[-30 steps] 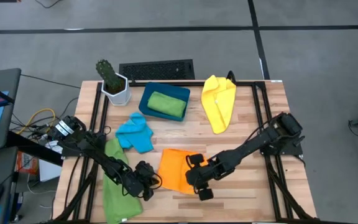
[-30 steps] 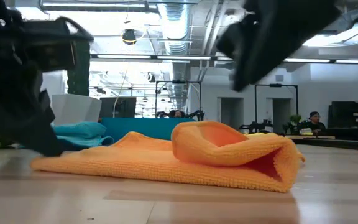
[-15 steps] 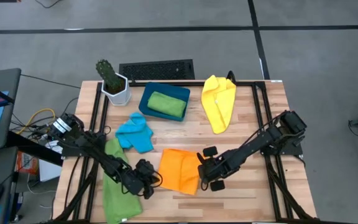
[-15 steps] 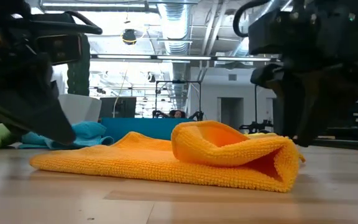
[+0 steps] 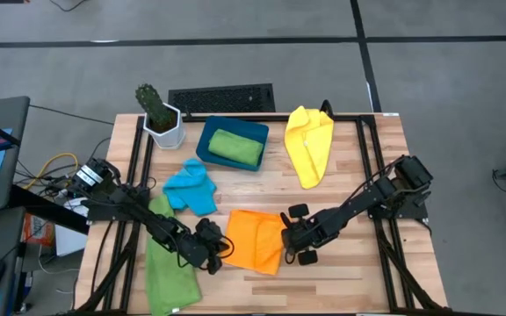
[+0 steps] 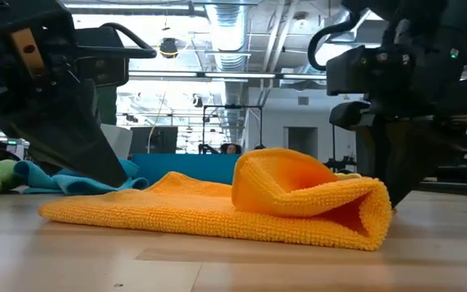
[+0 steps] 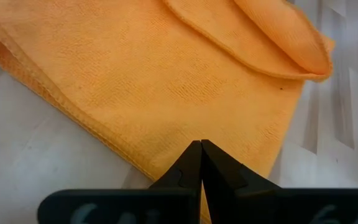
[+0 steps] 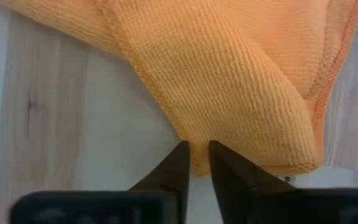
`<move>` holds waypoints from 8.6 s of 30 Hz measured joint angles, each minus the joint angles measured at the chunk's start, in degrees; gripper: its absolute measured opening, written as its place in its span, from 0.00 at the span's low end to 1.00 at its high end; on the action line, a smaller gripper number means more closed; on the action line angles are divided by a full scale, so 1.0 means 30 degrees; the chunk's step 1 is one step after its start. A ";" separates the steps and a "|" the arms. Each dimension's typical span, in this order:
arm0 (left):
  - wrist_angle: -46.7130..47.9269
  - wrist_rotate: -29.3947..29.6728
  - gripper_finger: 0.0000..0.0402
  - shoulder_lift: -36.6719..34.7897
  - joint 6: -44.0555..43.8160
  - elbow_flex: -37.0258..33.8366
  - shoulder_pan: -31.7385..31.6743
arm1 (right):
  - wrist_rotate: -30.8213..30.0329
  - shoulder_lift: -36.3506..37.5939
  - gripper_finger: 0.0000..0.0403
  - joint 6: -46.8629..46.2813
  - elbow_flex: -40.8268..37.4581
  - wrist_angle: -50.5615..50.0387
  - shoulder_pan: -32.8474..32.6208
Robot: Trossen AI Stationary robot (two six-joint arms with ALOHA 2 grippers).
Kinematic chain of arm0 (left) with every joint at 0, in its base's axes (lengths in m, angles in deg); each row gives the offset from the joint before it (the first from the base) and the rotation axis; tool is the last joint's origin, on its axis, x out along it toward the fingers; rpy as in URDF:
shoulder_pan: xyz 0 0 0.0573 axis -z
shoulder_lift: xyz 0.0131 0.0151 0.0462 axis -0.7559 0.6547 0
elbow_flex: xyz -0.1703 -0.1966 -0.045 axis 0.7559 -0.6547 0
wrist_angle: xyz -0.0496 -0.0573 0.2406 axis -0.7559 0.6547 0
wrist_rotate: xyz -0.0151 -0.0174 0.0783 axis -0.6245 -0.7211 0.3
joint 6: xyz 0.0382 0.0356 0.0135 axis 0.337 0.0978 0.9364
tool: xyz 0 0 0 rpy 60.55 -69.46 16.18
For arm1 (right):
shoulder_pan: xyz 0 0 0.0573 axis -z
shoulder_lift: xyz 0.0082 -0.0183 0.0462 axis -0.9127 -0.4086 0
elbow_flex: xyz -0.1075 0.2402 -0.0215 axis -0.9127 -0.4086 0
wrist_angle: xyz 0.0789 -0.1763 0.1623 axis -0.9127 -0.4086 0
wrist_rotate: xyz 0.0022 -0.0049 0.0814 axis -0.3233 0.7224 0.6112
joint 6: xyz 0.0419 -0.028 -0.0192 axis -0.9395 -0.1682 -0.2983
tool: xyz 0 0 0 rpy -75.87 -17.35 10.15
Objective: Fold microfiber towels
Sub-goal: Fold the orange towel
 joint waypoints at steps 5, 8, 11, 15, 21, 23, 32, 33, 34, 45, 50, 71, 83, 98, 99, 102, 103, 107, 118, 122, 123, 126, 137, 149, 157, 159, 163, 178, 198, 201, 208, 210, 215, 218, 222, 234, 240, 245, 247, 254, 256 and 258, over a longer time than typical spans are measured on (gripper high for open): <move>0.0022 0.0044 0.00 0.0000 0.0107 0.0001 -0.0076 | 0.0299 -0.0014 0.03 0.0786 0.1204 -0.1038 0.0244; 0.0022 0.0137 0.00 -0.0007 0.0107 0.0008 -0.0076 | 0.0342 -0.0014 0.06 0.1688 0.2156 -0.1289 0.0578; 0.0022 0.0145 0.00 -0.0007 0.0107 0.0008 -0.0076 | 0.0374 -0.0014 0.08 0.2477 0.2948 -0.1465 0.1203; 0.0022 0.0130 0.00 -0.0008 0.0107 0.0008 -0.0076 | 0.1438 -0.0007 0.06 0.2744 0.3527 -0.2164 0.2050; 0.0028 0.0139 0.00 -0.0015 0.0107 0.0008 -0.0076 | 0.4386 -0.0007 0.12 0.1945 0.3097 -0.4680 0.1350; 0.0029 0.0234 0.00 -0.0015 0.0106 0.0008 -0.0076 | 0.4381 -0.0007 0.16 0.1623 0.2584 -0.4536 0.0921; 0.0029 0.0514 0.00 -0.0017 -0.0017 0.0008 -0.0076 | 0.2051 -0.0007 0.35 0.0224 0.1245 -0.1705 0.0349; 0.0030 0.0516 0.00 -0.0015 -0.0017 0.0008 -0.0076 | 0.1960 -0.0007 0.37 0.0207 0.1149 -0.1645 0.0459; 0.0036 0.0523 0.00 -0.0015 -0.0017 0.0008 -0.0076 | 0.1937 -0.0007 0.38 0.0133 0.0982 -0.1478 0.0559; 0.0088 0.0531 0.00 -0.0022 -0.0031 0.0016 -0.0163 | 0.1486 0.0100 0.35 -0.0637 -0.0534 0.0101 0.0675; 0.0274 0.0626 0.00 -0.0022 -0.0039 0.0016 -0.0163 | 0.1148 -0.0040 0.15 -0.0575 -0.0043 -0.0374 0.0908; 0.0488 0.0626 0.00 -0.0022 -0.0057 0.0016 -0.0163 | 0.1044 -0.0044 0.09 0.3585 0.3620 -0.1414 0.3654; 0.0495 0.0632 0.00 -0.0022 -0.0133 0.0016 -0.0163 | 0.3504 -0.0014 0.34 0.4755 0.3627 0.1592 0.4794; 0.0976 0.0879 0.00 -0.0022 -0.0699 0.0016 -0.0163 | 0.5091 -0.0007 0.47 1.1011 0.3634 0.2522 0.5661; 0.0979 0.0967 0.00 -0.0022 -0.0736 0.0016 -0.0163 | 0.5102 -0.0007 0.46 1.1251 0.3634 0.2599 0.5699; 0.0975 0.1165 0.00 -0.0022 -0.0765 0.0016 -0.0163 | 0.5395 -0.0262 0.46 1.1862 0.3660 0.3030 0.5723; 0.0970 0.1172 0.00 -0.0022 -0.0775 0.0016 -0.0163 | 0.5538 -0.0527 0.45 1.1944 0.3685 0.3301 0.5741; 0.0999 0.1179 0.00 -0.0022 -0.1011 0.0016 -0.0171 | 0.6035 -0.1529 0.45 1.2109 0.3673 0.3561 0.5734; 0.1341 0.1150 0.00 -0.0022 -0.2226 0.0016 -0.0178 | 0.6003 -0.2200 0.45 1.2289 0.3642 0.3649 0.6097; 0.1341 0.1157 0.00 -0.0022 -0.2428 0.0016 -0.0178 | 0.6018 -0.2200 0.45 1.2435 0.3642 0.3645 0.6377; 0.1341 0.1157 0.00 -0.0022 -0.2433 0.0016 -0.0178 | 0.6038 -0.2200 0.45 1.2502 0.3642 0.3636 0.6439; 0.1341 0.1157 0.00 -0.0022 -0.2509 0.0016 -0.0178 | 0.6217 -0.2200 0.45 1.2875 0.3642 0.3714 0.6499; 0.1333 0.1165 0.00 -0.0022 -0.2509 0.0016 -0.0178 | 0.6477 -0.2200 0.42 1.3566 0.3642 0.4401 0.6492; 0.1333 0.1143 0.00 -0.0022 -0.2560 0.0016 -0.0178 | 0.7394 -0.2200 0.35 1.3610 0.3642 0.4401 0.6567; 0.1333 0.1128 0.00 -0.0022 -0.2560 0.0016 -0.0178 | 0.7416 -0.2200 0.35 1.4063 0.3642 0.4228 0.6626; 0.1333 0.1128 0.00 -0.0022 -0.2560 0.0016 -0.0178 | 0.7533 -0.2200 0.34 1.4076 0.3634 0.4051 0.6696; 0.1333 0.1121 0.00 -0.0022 -0.2560 0.0016 -0.0178 | 0.7519 -0.2200 0.34 1.4090 0.3634 0.4206 0.6717; 0.1743 0.0604 0.00 -0.0022 -0.2713 0.0008 -0.0229 | 0.7367 -0.3126 0.30 1.4222 0.3917 0.3608 0.6675; 0.1953 0.0589 0.00 -0.0022 -0.2545 0.0008 -0.0243 | 0.7451 -0.3018 0.04 1.2294 0.4531 0.0338 0.6681; 0.1960 0.0589 0.00 -0.0022 -0.2517 0.0008 -0.0243 | 0.7452 -0.2724 0.02 1.1903 0.4534 0.0191 0.6563; 0.1362 0.0975 0.00 -0.0137 -0.3000 0.0001 -0.0243 | 0.7430 -0.2300 0.05 1.1356 0.4558 -0.0011 0.6428; 0.0248 0.1630 0.00 -0.0556 -0.2827 0.0020 -0.0243 | 0.7460 -0.2302 0.06 1.1071 0.4523 -0.0288 0.6462; 0.0075 0.4585 0.00 -0.1625 -0.1416 0.0819 -0.0412 | 0.7497 -0.2309 0.04 1.1045 0.4531 -0.0290 0.6294; -0.0152 0.5139 0.00 -0.1583 -0.0130 0.1021 -0.0957 | 0.7526 -0.2309 0.03 1.0852 0.4531 -0.0272 0.6229; -0.0326 0.3219 0.00 -0.0583 0.1074 0.0979 -0.2055 | 0.7519 -0.2317 0.05 1.0460 0.4531 -0.0427 0.6189; -0.2518 0.0247 0.00 0.2229 0.2320 0.1033 -0.3529 | 0.7526 -0.2324 0.05 0.9879 0.4531 -0.0734 0.6156; -0.2576 -0.0606 0.00 0.2747 0.1833 0.1057 -0.3770 | 0.7516 -0.2324 0.10 0.8990 0.4531 -0.0244 0.6201; -0.2564 -0.0526 0.00 0.2747 0.2038 0.1057 -0.3770 | 0.7529 -0.1946 0.14 0.7906 0.4509 -0.0261 0.6623; -0.2446 -0.0511 0.00 0.2747 0.1862 0.1057 -0.3770 | 0.7521 -0.1389 0.16 0.7745 0.4538 -0.0121 0.6809; -0.2323 -0.0549 0.00 0.2739 0.1834 0.1065 -0.3770 | 0.7519 0.0929 0.18 0.5515 0.4531 -0.1160 0.6981; -0.2324 -0.0601 0.00 0.2739 0.1813 0.1065 -0.3770 | 0.7506 0.1665 0.18 0.3974 0.4308 -0.1023 0.6466; -0.2331 -0.0742 0.00 0.2727 0.1724 0.1065 -0.3770 | 0.7239 0.2575 0.17 0.1799 0.3296 0.0782 0.5357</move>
